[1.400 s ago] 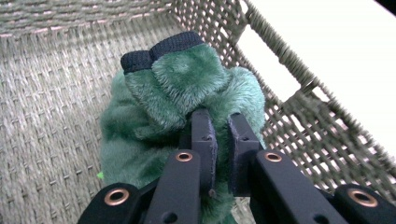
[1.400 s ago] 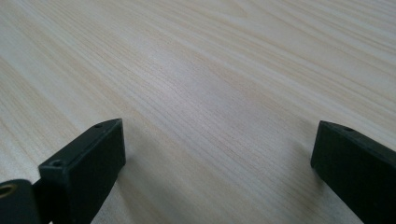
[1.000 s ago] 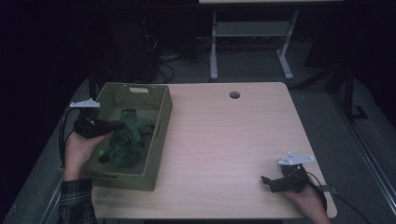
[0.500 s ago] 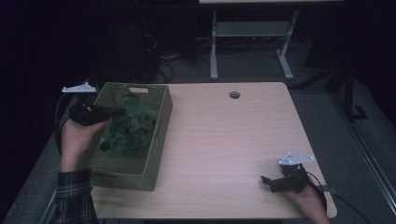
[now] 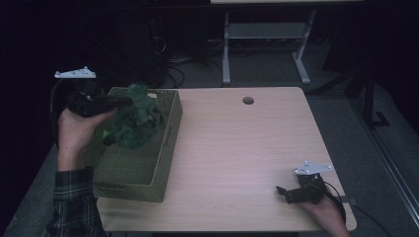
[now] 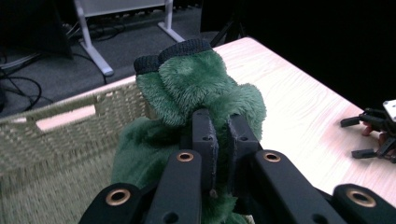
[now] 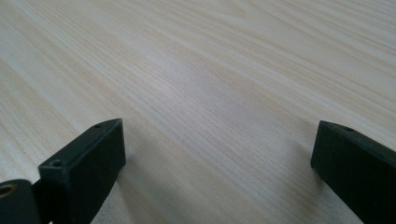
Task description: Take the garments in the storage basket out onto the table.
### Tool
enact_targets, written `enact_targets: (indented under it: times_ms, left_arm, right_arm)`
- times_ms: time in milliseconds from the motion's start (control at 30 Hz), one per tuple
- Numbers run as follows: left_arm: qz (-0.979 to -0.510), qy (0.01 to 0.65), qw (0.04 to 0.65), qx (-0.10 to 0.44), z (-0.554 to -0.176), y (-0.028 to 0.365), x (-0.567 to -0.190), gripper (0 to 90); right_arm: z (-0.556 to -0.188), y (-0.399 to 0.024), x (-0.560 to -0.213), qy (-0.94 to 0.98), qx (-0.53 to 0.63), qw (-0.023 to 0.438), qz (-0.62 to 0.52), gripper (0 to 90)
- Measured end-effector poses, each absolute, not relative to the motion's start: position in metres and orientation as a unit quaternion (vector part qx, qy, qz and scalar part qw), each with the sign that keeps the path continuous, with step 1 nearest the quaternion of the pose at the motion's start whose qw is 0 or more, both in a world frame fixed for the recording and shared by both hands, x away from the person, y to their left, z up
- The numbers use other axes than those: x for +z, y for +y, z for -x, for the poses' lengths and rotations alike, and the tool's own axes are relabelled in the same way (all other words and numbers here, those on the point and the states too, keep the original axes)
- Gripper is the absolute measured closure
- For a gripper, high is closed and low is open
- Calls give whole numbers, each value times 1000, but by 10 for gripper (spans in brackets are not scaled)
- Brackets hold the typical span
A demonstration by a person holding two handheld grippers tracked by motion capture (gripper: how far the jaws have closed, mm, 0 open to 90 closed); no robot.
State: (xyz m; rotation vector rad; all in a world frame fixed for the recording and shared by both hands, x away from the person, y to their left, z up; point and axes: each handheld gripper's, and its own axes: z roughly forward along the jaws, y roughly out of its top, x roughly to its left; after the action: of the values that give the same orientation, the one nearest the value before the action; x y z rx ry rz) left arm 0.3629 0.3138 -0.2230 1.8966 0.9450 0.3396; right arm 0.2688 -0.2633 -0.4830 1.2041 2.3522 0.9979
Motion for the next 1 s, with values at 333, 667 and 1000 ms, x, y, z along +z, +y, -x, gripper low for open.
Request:
enact_targets:
  times_ms: [333,667,1000]
  left_arm:
    - [-776,360,501,130,-364,298,-206,842]
    - [-786,337,505,116,-371,270,-205,842]
    - [-799,312,504,97,-378,237,-204,842]
  right_arm:
    - [-269,-263,-483,822,349,158,-421,25]
    - [-269,-263,-483,823,349,158,-420,26]
    - [-269,-263,-483,823,349,158,-421,25]
